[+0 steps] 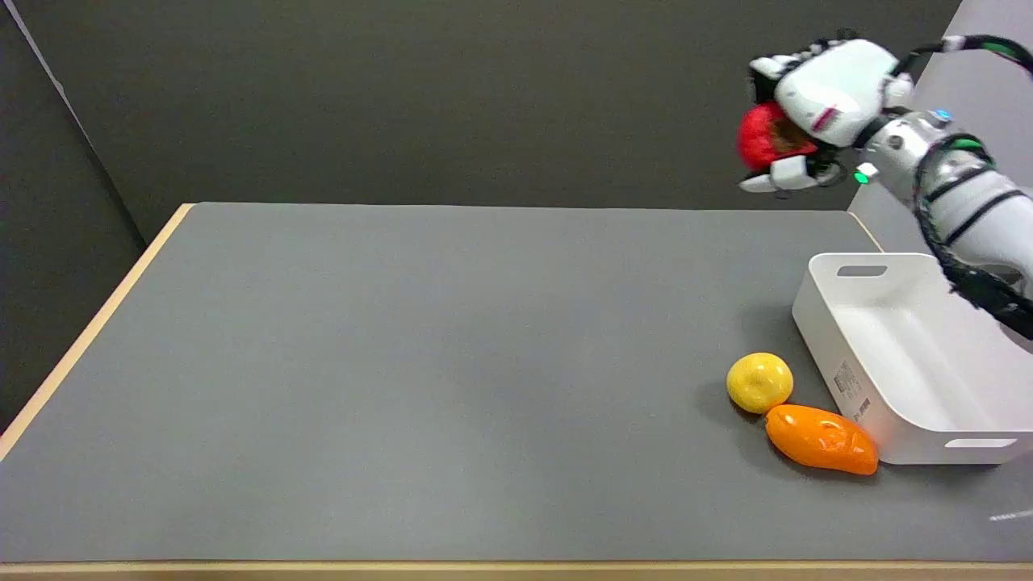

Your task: Place tomato into white box.

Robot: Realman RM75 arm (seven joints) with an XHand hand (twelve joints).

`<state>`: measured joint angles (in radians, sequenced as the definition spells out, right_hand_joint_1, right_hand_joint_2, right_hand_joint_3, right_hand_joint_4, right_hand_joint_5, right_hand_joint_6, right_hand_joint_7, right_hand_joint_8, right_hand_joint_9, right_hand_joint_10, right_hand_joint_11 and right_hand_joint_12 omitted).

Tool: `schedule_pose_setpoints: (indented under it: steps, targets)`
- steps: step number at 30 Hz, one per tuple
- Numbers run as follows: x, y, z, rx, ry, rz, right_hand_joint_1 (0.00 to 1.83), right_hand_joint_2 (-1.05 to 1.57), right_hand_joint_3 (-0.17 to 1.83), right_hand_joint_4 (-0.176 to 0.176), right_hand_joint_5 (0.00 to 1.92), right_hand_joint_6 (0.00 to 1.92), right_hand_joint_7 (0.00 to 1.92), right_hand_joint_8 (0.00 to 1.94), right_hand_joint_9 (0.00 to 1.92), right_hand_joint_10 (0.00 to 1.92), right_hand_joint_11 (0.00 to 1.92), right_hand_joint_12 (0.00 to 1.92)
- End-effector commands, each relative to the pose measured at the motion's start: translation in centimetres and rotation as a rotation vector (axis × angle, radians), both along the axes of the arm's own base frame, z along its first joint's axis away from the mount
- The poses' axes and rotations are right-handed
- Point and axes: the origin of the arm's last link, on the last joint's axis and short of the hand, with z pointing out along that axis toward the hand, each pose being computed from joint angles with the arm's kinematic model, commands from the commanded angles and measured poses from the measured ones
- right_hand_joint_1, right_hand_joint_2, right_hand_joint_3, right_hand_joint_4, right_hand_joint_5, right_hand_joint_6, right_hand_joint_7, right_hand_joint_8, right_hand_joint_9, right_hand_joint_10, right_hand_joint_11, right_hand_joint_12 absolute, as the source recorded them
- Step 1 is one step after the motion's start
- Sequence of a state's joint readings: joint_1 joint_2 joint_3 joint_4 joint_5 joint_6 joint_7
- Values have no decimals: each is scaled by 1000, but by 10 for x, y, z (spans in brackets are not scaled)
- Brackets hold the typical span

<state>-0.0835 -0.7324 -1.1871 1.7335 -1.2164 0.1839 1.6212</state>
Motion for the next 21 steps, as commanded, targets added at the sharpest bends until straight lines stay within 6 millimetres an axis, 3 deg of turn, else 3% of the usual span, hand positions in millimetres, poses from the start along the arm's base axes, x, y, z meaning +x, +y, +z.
schedule_pose_setpoints:
  steps: [1, 5, 11, 16, 21]
  targets:
    - [-25, 88, 100, -426, -37, -21, 1342, 1068, 309, -146, 640, 1564, 888, 1250, 741, 1421, 685, 1692]
    - [-46, 110, 121, -522, -58, -66, 1342, 1065, 314, -146, 641, 1565, 888, 1250, 742, 1422, 683, 1694]
    - [-63, 127, 128, -576, -109, -93, 1342, 1064, 316, -145, 642, 1566, 887, 1251, 742, 1422, 682, 1693]
    - [-80, 134, 135, -607, -146, -128, 1341, 1065, 315, -144, 643, 1568, 885, 1251, 742, 1422, 682, 1689]
    - [-95, 127, 128, -581, -159, -171, 1341, 1062, 320, -143, 646, 1567, 886, 1250, 743, 1421, 679, 1689]
